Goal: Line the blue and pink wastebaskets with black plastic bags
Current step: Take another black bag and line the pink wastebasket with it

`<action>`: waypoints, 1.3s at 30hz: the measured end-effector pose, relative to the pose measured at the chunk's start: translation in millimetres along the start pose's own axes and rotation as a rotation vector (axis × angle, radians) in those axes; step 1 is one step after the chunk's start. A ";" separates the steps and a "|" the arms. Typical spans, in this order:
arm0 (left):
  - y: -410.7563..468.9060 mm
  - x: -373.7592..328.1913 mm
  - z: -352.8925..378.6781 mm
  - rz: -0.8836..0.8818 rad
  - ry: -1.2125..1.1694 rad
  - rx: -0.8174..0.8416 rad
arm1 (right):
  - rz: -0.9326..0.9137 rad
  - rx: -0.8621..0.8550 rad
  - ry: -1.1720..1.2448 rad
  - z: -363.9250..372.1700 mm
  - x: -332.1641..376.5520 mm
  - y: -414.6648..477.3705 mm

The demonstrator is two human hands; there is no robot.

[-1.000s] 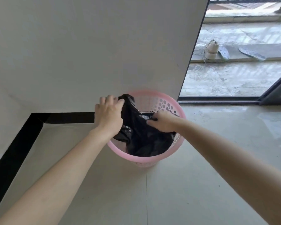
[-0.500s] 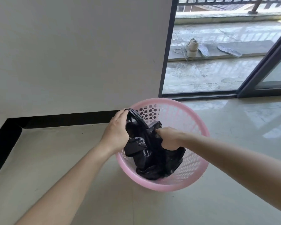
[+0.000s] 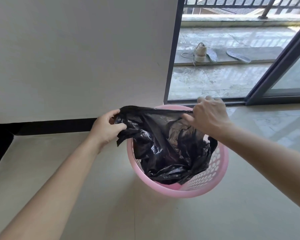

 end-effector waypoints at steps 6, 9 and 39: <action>-1.3 -11.5 26.4 0.112 0.063 0.118 | 0.025 0.031 -0.041 2.4 -2.0 1.1; 2.4 -14.6 35.4 0.087 0.111 0.027 | -0.028 0.125 0.103 17.1 12.5 0.3; -45.0 38.6 -101.9 0.048 0.479 -0.842 | 0.714 0.241 1.539 103.3 28.0 18.6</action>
Point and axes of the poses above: each hand's wrist, its own y-axis towards the middle knuckle, its own z-axis out of the palm, x = y × z, the point moved 10 cm from there along y, towards the middle knuckle, and after that the axes turned 15 degrees about y, right-handed, at the moved point
